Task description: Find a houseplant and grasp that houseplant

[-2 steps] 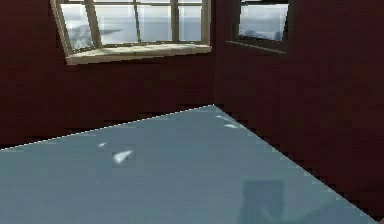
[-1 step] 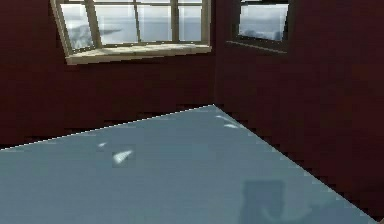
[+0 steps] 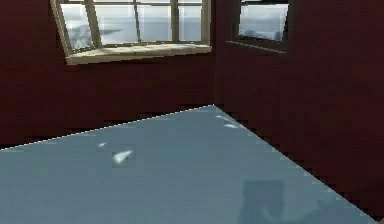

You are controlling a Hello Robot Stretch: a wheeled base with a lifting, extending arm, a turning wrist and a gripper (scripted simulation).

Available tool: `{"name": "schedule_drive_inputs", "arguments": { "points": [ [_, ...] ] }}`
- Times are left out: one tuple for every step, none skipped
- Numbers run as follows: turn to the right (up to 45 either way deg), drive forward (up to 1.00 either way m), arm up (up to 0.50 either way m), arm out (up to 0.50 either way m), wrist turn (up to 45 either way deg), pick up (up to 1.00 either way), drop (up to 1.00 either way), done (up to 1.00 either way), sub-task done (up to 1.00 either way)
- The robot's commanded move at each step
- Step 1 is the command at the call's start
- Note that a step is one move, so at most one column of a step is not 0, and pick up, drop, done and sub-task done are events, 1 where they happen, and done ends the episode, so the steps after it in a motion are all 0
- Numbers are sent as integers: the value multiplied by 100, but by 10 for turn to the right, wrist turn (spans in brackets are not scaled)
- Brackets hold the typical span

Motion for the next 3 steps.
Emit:
{"name": "schedule_drive_inputs", "arguments": {
  "points": [
    [0, 0, 0, 0, 450, 0, 0, 0, 0],
    [0, 0, 0, 0, 270, 0, 0, 0, 0],
    [0, 0, -30, 0, 0, 0, 0, 0, 0]
  ]
}}
